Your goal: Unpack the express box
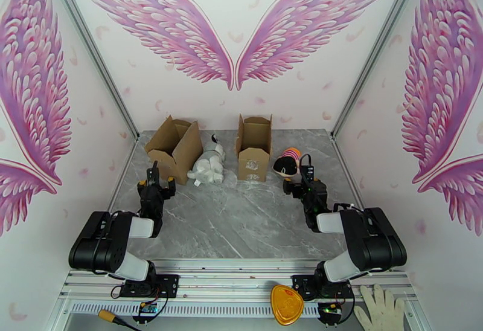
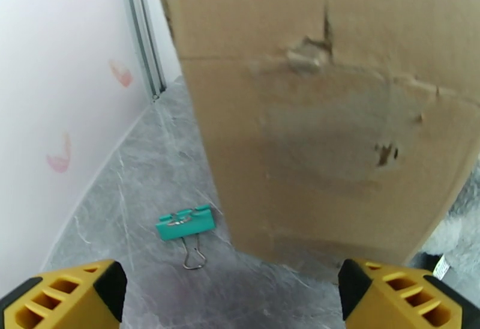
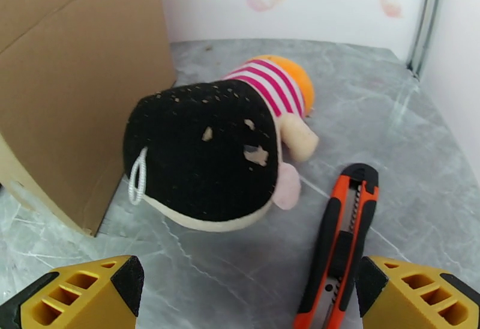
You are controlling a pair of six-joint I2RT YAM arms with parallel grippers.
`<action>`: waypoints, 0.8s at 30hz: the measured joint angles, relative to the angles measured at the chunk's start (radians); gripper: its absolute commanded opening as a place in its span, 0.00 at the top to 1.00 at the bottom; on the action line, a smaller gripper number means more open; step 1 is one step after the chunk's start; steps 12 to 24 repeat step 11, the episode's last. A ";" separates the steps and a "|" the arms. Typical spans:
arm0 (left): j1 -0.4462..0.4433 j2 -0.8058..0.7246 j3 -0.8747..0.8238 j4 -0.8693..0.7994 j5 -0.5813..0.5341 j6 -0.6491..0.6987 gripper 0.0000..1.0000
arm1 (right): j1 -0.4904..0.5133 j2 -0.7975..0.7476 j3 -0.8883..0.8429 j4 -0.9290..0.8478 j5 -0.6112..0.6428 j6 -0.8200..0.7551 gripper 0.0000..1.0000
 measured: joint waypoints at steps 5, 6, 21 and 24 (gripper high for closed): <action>0.000 0.000 0.037 -0.019 0.003 -0.004 0.01 | 0.006 0.000 0.008 0.000 -0.005 -0.011 0.01; 0.002 0.000 0.049 -0.032 0.005 -0.004 0.01 | 0.006 0.000 0.010 0.000 -0.004 -0.011 0.01; 0.018 0.000 0.071 -0.063 0.018 -0.012 0.01 | 0.006 0.000 0.011 0.000 -0.004 -0.011 0.01; 0.018 0.000 0.071 -0.063 0.018 -0.012 0.01 | 0.006 0.000 0.011 0.000 -0.004 -0.011 0.01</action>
